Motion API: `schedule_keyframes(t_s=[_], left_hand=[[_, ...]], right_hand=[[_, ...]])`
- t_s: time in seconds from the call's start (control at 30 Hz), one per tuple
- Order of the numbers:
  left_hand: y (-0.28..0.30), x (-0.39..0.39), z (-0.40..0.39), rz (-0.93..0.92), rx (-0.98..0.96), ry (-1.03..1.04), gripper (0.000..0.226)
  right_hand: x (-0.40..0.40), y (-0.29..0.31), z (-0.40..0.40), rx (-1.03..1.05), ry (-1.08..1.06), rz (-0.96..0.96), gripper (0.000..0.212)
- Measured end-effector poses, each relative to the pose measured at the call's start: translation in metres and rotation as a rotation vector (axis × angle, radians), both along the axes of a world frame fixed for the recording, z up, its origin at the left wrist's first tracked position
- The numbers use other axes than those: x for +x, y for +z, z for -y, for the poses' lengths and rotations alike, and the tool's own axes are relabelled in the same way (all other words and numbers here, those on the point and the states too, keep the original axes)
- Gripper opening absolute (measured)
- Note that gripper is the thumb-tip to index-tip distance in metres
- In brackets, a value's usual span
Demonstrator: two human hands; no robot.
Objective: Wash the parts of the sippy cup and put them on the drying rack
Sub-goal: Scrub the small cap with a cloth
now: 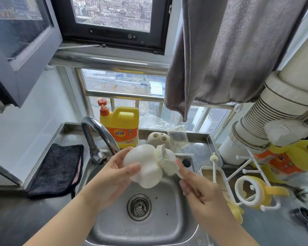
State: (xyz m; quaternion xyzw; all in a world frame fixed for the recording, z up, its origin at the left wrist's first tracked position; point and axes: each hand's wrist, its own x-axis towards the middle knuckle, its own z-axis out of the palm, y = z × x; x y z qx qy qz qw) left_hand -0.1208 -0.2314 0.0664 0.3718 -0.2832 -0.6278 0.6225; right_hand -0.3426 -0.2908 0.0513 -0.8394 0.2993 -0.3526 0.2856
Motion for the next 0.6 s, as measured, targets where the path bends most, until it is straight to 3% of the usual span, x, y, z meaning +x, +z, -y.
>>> schedule_keyframes(t_s=[0.13, 0.3, 0.43, 0.5, 0.6], left_hand=[[0.003, -0.002, 0.003, -0.006, 0.013, -0.054, 0.07], [0.003, 0.006, 0.004, 0.291, 0.083, -0.189, 0.048], [0.006, 0.005, 0.009, 0.301, 0.13, -0.108, 0.063], [0.007, 0.006, 0.01, 0.28, 0.126, -0.097, 0.057], [0.005, 0.009, 0.008, 0.32, 0.12, -0.125, 0.03]], right_hand=[[0.009, 0.0, -0.007, -0.005, -0.013, 0.062, 0.051], [0.004, -0.002, 0.003, -0.007, 0.0, 0.039, 0.052], [0.005, -0.002, 0.001, -0.061, 0.02, -0.045, 0.052], [0.004, -0.004, -0.003, -0.072, 0.05, -0.084, 0.051], [-0.006, -0.012, -0.005, -0.091, 0.069, -0.158, 0.05]])
